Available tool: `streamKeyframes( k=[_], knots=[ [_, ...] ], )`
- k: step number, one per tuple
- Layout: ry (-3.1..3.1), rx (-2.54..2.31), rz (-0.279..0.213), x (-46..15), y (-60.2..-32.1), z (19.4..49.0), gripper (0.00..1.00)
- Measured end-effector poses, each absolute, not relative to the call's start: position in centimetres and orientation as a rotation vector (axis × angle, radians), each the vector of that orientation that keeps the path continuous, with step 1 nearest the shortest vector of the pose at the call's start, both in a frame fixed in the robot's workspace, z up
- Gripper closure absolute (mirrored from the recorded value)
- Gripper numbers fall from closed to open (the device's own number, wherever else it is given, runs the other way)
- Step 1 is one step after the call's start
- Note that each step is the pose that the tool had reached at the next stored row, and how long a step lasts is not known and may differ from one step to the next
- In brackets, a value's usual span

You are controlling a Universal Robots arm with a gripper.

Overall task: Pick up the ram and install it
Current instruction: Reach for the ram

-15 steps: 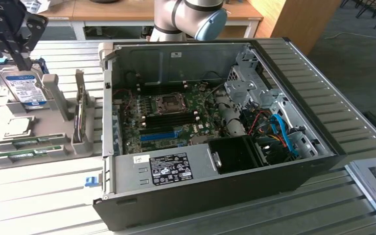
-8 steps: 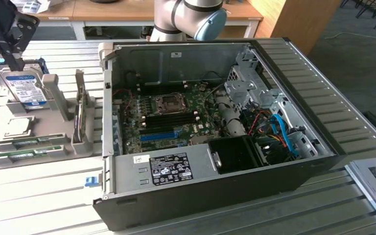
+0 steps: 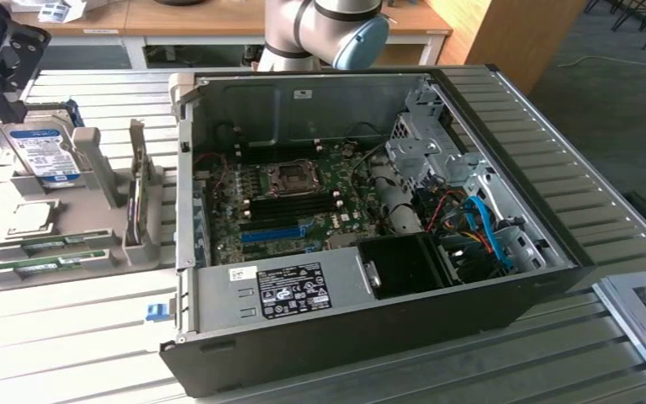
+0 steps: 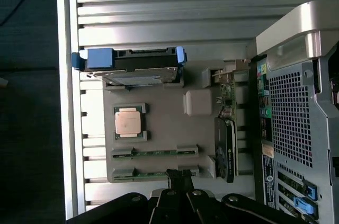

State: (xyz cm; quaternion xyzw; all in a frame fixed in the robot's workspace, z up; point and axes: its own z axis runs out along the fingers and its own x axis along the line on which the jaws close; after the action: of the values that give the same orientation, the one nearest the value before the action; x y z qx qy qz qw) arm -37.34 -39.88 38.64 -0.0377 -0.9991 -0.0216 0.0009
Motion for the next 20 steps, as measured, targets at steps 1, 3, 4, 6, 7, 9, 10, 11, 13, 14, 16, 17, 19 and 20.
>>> streamKeyframes(
  k=[1, 3, 4, 6, 7, 9, 10, 11, 13, 14, 16, 17, 19, 20],
  knots=[
    [-3.136, -0.118, -0.068, -37.5, -39.9, 38.6, 0.9],
    [-3.136, -0.118, -0.068, -37.8, -39.9, 38.6, 0.9],
    [-3.135, -0.118, -0.068, -38.0, -39.9, 38.6, 0.9],
    [-3.134, -0.118, -0.068, -38.3, -39.9, 38.6, 0.9],
    [-3.134, -0.118, -0.067, -38.4, -39.9, 38.6, 0.9],
    [-3.133, -0.118, -0.067, -38.7, -39.9, 38.6, 0.9],
    [-3.132, -0.118, -0.067, -38.9, -39.9, 38.6, 0.9],
    [-3.131, -0.118, -0.067, -39.0, -39.9, 38.6, 0.9],
    [-3.13, -0.118, -0.067, -39.2, -39.9, 38.5, 0.9],
    [-3.13, -0.118, -0.067, -39.2, -39.9, 38.5, 0.9],
    [-3.13, -0.118, -0.067, -39.2, -39.9, 38.5, 0.9],
    [-3.13, -0.118, -0.067, -39.2, -39.9, 38.5, 0.9],
    [-3.13, -0.118, -0.067, -39.2, -39.9, 38.5, 0.9],
    [-3.13, -0.118, -0.067, -39.3, -39.9, 38.5, 0.9]
  ],
)
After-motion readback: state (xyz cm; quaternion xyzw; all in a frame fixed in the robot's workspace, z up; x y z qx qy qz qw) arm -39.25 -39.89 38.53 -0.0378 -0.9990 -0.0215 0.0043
